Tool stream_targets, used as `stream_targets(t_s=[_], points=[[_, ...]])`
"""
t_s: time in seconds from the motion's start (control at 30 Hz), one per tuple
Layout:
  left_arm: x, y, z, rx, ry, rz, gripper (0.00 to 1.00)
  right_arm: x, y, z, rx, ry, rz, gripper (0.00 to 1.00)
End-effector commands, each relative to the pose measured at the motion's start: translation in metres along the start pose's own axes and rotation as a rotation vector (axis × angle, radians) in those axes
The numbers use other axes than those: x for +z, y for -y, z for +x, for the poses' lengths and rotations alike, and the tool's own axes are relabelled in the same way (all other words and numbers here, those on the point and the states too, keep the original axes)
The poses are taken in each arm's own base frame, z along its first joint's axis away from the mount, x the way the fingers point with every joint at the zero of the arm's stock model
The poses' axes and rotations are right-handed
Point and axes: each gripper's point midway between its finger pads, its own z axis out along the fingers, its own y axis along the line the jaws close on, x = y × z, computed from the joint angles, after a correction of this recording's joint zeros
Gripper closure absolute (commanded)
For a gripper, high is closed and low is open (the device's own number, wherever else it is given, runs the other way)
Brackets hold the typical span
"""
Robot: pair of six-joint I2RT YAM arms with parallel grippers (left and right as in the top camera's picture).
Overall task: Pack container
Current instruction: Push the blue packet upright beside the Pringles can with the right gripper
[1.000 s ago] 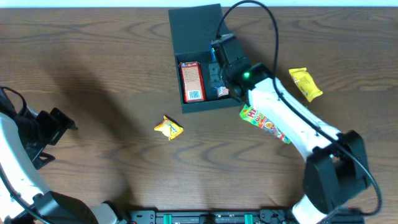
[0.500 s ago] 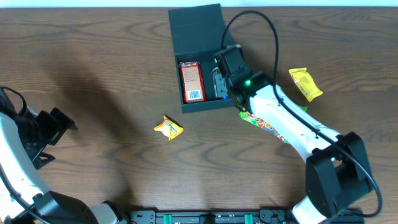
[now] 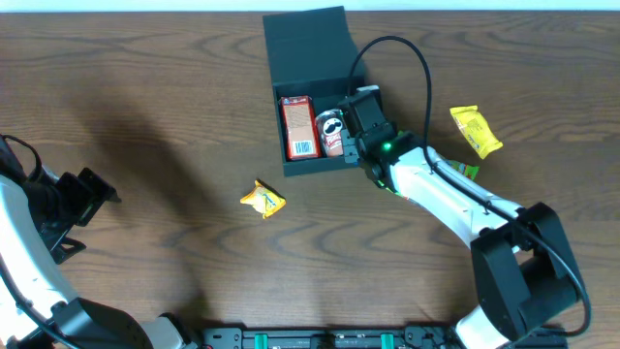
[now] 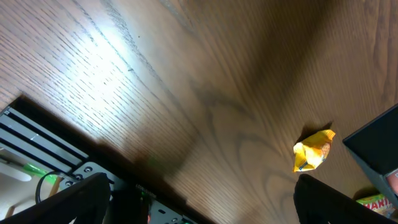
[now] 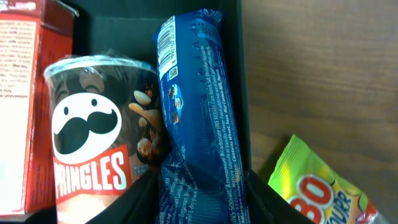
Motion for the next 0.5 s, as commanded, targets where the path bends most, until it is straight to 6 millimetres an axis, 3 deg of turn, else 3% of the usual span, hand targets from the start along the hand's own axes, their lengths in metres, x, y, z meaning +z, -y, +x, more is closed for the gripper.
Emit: stream_targets(t_s=[0.0,0.2,0.27,0.33,0.37,0.47], points=[[-0.004,-0.001,-0.001,-0.001,0.013,-0.001,0.05,-0.002,0.013,-0.013,0.023,0.055,0.051,0.66],[-0.004,-0.001,-0.001,-0.001,0.013,-0.001,0.05,-0.001,0.011,-0.017,0.083,0.086,0.040,0.63],[-0.004,0.000,-0.001,-0.001,0.013,-0.001,0.05,0.001,0.010,-0.015,0.092,0.091,0.033,0.57],[-0.004,0.000,-0.002,-0.001,0.013,0.000,0.05,0.003,0.010,-0.012,0.092,0.092,0.028,0.36],[-0.004,0.000,-0.001,-0.001,0.013,-0.001,0.05,0.003,0.010,-0.012,0.093,0.094,0.028,0.32],[-0.004,-0.001,-0.001,-0.001,0.013,-0.001,0.05,-0.001,0.008,-0.026,0.099,0.148,0.012,0.32]])
